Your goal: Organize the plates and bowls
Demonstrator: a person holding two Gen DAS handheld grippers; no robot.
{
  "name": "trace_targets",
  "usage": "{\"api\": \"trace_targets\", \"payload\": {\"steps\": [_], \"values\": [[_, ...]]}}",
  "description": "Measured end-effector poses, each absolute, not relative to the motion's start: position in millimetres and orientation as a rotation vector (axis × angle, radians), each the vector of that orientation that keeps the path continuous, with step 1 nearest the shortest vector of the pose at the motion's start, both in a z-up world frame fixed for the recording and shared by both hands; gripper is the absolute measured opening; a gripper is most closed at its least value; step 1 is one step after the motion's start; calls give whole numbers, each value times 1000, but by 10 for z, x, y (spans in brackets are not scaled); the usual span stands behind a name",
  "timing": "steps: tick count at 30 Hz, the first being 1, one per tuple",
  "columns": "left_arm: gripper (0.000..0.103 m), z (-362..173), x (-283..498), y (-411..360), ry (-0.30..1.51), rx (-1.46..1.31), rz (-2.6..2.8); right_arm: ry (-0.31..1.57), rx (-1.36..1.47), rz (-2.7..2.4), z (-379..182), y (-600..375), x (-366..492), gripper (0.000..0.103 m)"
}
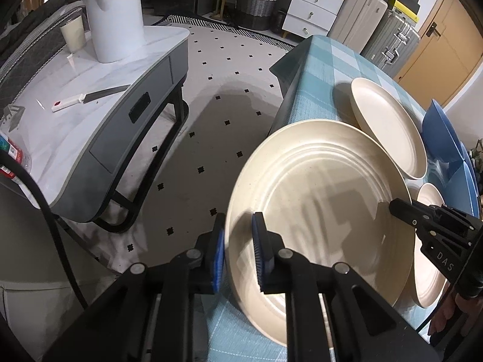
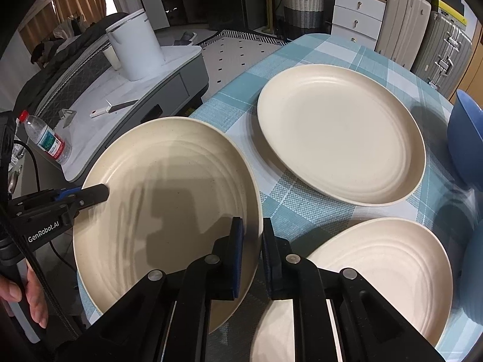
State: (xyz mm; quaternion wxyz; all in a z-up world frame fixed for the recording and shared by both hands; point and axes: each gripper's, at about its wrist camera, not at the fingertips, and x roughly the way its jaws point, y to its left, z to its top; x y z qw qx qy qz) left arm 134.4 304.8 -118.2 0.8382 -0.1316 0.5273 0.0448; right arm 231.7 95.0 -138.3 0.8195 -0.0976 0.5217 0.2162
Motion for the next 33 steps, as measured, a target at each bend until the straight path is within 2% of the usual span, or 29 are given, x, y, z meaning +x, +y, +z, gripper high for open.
{"api": "trace_targets", "payload": {"steps": [19, 33], "values": [[15, -890, 1282, 2929, 1103, -239, 106, 1084, -183, 455, -1064, 867, 2240, 10], [14, -686, 1324, 2173, 1097, -125, 12, 1071, -91, 355, -869, 98, 1956, 10]]}}
